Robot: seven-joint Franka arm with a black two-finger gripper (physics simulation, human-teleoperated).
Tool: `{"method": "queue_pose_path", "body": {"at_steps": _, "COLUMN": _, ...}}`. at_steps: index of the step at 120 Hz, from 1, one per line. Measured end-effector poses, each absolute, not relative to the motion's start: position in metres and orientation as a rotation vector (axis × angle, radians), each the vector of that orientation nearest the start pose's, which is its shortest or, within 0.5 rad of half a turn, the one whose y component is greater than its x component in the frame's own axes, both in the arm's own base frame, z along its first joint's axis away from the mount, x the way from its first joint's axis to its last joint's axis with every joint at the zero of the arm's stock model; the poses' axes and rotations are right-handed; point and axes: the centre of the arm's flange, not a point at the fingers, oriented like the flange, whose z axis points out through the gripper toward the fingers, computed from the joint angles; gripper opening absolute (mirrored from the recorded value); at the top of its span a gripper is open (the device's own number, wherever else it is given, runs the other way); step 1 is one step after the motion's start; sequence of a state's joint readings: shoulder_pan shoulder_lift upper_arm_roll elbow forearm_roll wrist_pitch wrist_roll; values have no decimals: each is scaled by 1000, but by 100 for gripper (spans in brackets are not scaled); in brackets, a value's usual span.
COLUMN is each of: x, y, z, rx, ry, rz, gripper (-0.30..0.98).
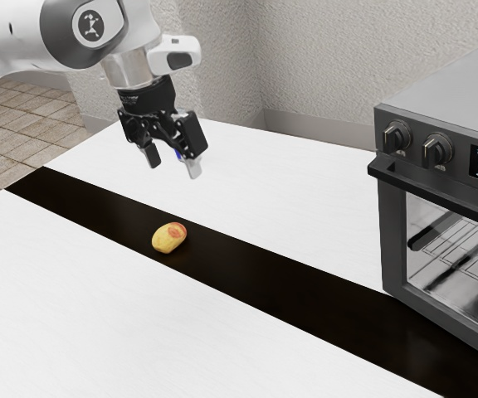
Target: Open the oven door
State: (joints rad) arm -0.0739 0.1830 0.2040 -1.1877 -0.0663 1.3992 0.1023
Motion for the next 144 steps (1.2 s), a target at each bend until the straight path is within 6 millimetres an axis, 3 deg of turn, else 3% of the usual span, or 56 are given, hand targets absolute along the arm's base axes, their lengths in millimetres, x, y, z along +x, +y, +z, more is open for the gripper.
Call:
{"method": "queue_pose_path", "body": {"at_steps": 18, "x": 584, "y": 53, "z": 688, "rx": -3167, "ry": 1, "rz": -63, "gripper": 69}}
{"method": "queue_pose_path", "body": {"at_steps": 24, "x": 560, "y": 53, "z": 734, "rx": -3162, "ry": 13, "rz": -200, "gripper": 69}}
{"method": "queue_pose_path", "body": {"at_steps": 33, "x": 493, "y": 45, "z": 832, "rx": -3126, "ry": 217, "rz": -514, "gripper": 69}}
{"method": "queue_pose_path", "body": {"at_steps": 37, "x": 469, "y": 40, "z": 855, "rx": -3099, "ry": 330, "rz": -570, "gripper": 69}}
{"method": "queue_pose_path", "body": {"at_steps": 41, "x": 455, "y": 28, "z": 866, "rx": -3064, "ry": 448, "rz": -575, "gripper": 69}}
{"method": "queue_pose_path", "body": {"at_steps": 46, "x": 445, "y": -13, "z": 871, "rx": -3020, "ry": 683, "rz": -561, "gripper": 69}}
{"method": "queue_pose_path", "body": {"at_steps": 56, "x": 412, "y": -149, "z": 871, "rx": -2829, "ry": 1321, "rz": -518, "gripper": 69}}
{"method": "queue_pose_path", "body": {"at_steps": 61, "x": 387, "y": -206, "z": 870, "rx": -2696, "ry": 1586, "rz": -509, "gripper": 68}}
{"method": "queue_pose_path", "body": {"at_steps": 66, "x": 364, "y": -249, "z": 869, "rx": -2564, "ry": 1793, "rz": -515, "gripper": 68}}
{"method": "queue_pose_path", "body": {"at_steps": 73, "x": 352, "y": -293, "z": 861, "rx": -2414, "ry": 2009, "rz": -523, "gripper": 68}}
{"method": "queue_pose_path", "body": {"at_steps": 85, "x": 366, "y": -353, "z": 829, "rx": -2216, "ry": 2301, "rz": -531, "gripper": 68}}
{"method": "queue_pose_path", "body": {"at_steps": 91, "x": 379, "y": -368, "z": 819, "rx": -2140, "ry": 2363, "rz": -571, "gripper": 68}}
{"method": "queue_pose_path", "body": {"at_steps": 102, "x": 428, "y": -358, "z": 803, "rx": -2073, "ry": 2335, "rz": -631, "gripper": 68}}
{"method": "queue_pose_path", "body": {"at_steps": 109, "x": 449, "y": -351, "z": 798, "rx": -2022, "ry": 2317, "rz": -659, "gripper": 68}}
{"method": "queue_pose_path", "body": {"at_steps": 132, "x": 491, "y": -350, "z": 775, "rx": -1856, "ry": 2343, "rz": -683, "gripper": 68}}
{"method": "queue_pose_path", "body": {"at_steps": 144, "x": 500, "y": -351, "z": 768, "rx": -1784, "ry": 2364, "rz": -679, "gripper": 68}}
